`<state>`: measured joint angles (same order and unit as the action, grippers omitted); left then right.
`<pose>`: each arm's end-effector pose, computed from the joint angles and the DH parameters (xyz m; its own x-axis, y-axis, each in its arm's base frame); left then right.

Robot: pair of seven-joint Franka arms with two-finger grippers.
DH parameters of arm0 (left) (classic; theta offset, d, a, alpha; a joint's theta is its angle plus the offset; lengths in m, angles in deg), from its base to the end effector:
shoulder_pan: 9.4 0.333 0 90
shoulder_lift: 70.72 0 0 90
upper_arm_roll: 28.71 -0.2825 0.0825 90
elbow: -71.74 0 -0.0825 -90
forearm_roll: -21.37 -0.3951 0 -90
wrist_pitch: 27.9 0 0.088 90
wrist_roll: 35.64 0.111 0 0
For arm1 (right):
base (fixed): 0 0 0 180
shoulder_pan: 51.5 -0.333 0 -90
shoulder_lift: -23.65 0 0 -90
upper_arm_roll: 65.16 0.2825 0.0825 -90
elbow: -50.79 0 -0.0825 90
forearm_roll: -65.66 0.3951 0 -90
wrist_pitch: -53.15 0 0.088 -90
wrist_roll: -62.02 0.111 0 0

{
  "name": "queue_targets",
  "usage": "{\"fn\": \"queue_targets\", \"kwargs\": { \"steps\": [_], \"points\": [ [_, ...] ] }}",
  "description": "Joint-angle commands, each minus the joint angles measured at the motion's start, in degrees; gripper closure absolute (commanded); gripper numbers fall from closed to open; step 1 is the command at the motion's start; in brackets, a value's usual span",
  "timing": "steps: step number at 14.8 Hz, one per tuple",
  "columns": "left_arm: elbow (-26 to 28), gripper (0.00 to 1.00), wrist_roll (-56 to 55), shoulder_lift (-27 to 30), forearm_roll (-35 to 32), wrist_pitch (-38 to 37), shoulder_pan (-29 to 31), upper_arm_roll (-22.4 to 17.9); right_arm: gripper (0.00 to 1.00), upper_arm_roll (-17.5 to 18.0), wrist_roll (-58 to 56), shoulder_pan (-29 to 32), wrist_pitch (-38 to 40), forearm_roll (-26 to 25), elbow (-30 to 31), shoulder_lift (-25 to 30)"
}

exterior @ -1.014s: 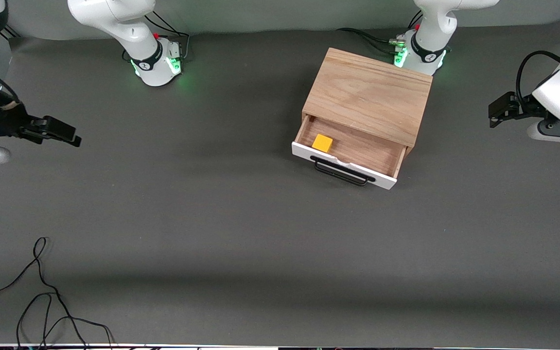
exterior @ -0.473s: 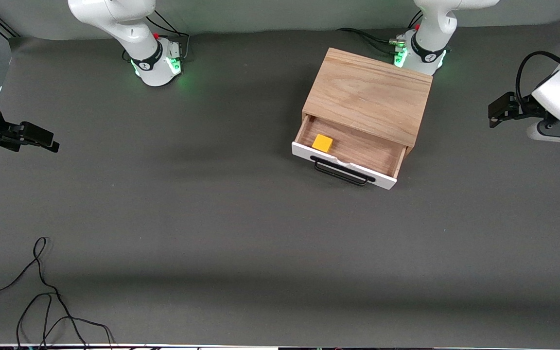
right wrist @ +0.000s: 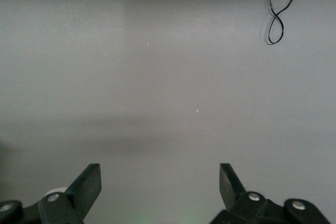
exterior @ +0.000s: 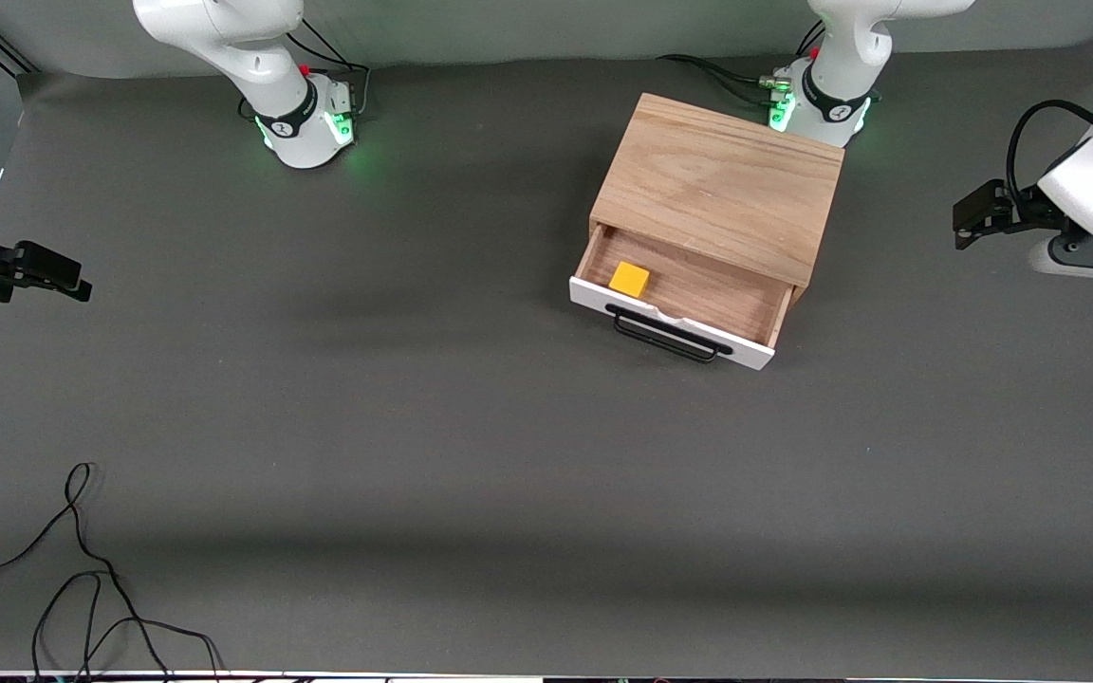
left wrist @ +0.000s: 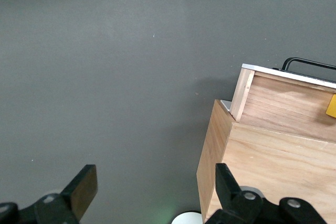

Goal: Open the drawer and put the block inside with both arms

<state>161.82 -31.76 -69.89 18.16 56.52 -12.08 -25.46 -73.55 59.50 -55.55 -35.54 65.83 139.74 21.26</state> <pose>0.5485 -0.0505 0.5865 0.9825 -0.1644 -0.0877 -0.1693 -0.9842 -0.0510 0.5723 -0.0416 0.5704 0.9984 -0.0318 -0.0459 -0.0317 -0.9995 0.0011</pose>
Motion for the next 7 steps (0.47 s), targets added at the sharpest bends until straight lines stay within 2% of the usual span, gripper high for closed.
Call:
{"fn": "queue_targets", "kwargs": {
  "steps": [1,7],
  "points": [
    [0.4,0.0,0.8,0.5,0.2,0.0,-0.5,-0.5,0.0,0.7,-1.0,0.3,-0.2,-1.0,0.3,0.6],
    [0.4,0.0,0.8,0.5,0.2,0.1,-0.4,-0.6,0.0,0.7,-0.6,0.4,0.3,-1.0,0.3,0.9]
  ]
}}
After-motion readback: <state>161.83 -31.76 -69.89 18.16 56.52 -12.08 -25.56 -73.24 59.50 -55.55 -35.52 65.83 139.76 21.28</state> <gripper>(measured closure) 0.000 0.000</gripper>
